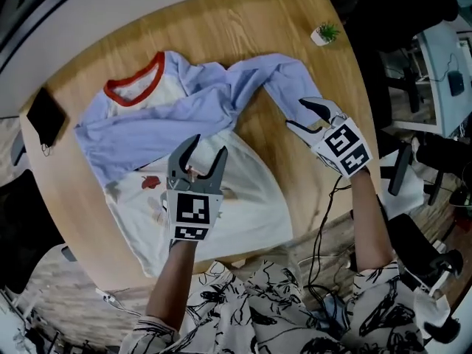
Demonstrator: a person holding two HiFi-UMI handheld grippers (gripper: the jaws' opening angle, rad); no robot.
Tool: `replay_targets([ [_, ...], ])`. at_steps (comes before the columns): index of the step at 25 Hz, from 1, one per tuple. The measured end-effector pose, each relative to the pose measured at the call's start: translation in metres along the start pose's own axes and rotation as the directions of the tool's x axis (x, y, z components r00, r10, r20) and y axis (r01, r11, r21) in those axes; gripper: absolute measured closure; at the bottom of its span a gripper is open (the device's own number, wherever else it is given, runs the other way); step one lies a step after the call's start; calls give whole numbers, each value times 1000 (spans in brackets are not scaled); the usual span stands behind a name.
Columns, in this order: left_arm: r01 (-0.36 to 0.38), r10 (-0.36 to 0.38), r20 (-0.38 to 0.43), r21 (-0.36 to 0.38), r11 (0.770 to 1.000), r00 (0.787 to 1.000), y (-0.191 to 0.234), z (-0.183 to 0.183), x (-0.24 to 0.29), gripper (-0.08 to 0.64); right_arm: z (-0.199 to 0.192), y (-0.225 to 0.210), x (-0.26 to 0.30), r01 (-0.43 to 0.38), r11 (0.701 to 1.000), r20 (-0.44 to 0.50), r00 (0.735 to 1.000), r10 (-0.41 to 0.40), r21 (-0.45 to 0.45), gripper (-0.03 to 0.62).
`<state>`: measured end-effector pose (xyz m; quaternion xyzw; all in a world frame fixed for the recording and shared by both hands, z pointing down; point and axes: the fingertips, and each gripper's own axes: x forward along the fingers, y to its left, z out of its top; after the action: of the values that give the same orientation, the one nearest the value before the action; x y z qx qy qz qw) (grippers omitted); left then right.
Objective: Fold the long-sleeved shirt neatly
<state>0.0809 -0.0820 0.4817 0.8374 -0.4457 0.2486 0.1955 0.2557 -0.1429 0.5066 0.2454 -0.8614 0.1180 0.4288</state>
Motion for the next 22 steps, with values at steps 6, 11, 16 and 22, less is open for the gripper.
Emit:
replay_targets([
  [6, -81, 81, 3, 13, 997, 997, -38, 15, 16, 330, -71, -54, -15, 54, 998, -41, 998, -53, 29, 303],
  [11, -155, 155, -3, 55, 986, 988, -37, 45, 29, 328, -111, -74, -15, 20, 990, -47, 999, -13, 139, 305],
  [16, -187, 189, 1, 140, 972, 982, -25, 81, 38, 330, -119, -74, -1, -23, 983, -44, 999, 31, 180, 385],
  [22, -183, 197, -51, 194, 964, 979, 22, 88, 60, 334, -120, -79, -4, 26, 979, -14, 1000, -23, 200, 549],
])
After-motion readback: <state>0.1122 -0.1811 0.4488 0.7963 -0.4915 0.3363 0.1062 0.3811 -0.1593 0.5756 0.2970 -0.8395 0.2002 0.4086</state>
